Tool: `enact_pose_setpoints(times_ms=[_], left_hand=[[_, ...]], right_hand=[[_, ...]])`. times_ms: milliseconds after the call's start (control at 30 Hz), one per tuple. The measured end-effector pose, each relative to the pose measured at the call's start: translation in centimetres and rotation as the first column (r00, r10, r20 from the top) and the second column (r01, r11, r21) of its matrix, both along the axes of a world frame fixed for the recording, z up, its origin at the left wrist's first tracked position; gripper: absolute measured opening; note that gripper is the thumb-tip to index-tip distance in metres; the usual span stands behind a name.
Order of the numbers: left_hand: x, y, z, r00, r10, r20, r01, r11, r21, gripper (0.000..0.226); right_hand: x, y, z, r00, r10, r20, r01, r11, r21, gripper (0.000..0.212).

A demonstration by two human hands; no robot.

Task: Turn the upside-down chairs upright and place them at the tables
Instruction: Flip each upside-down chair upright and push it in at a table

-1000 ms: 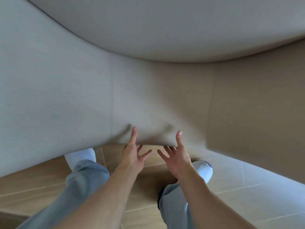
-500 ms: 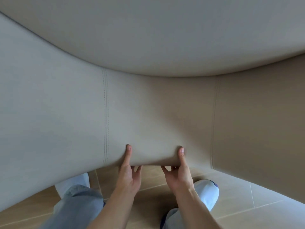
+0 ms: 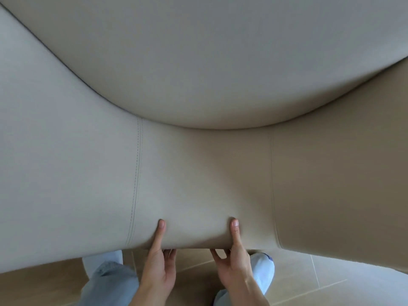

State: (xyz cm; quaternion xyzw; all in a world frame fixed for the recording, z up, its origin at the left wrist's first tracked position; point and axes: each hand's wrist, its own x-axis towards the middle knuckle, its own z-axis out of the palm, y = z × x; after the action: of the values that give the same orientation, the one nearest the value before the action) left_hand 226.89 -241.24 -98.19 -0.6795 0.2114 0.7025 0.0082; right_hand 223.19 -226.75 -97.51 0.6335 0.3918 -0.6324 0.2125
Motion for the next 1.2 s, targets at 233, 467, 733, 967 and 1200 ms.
enact_pose_setpoints(times_ms=[233, 467, 733, 967, 1200], left_hand=[[-2.2, -2.8, 13.4, 0.980, -0.142, 0.142, 0.150, 0.987, -0.053, 0.086], [-4.7, -6.0, 27.4, 0.905, -0.174, 0.387, 0.247, 0.958, -0.146, 0.099], [-7.2, -8.5, 40.7, 0.863, -0.294, 0.410, 0.373, 0.919, -0.126, 0.097], [-12.8, -11.2, 45.0, 0.838, -0.454, 0.302, 0.494, 0.866, -0.072, 0.103], [-21.4, -12.3, 48.3, 0.840, -0.507, 0.192, 0.535, 0.834, -0.134, 0.107]], right_hand=[[-2.1, -3.4, 13.4, 0.987, 0.069, 0.146, -0.086, 0.990, 0.112, 0.083], [-3.5, -6.6, 25.6, 0.936, 0.178, 0.305, -0.249, 0.944, 0.214, 0.107], [-5.5, -8.4, 38.7, 0.928, 0.191, 0.320, -0.275, 0.931, 0.240, 0.110], [-11.4, -9.0, 42.9, 0.971, 0.150, 0.184, -0.194, 0.948, 0.254, 0.103], [-17.3, -10.7, 49.4, 0.772, 0.535, 0.345, -0.618, 0.500, 0.607, 0.078]])
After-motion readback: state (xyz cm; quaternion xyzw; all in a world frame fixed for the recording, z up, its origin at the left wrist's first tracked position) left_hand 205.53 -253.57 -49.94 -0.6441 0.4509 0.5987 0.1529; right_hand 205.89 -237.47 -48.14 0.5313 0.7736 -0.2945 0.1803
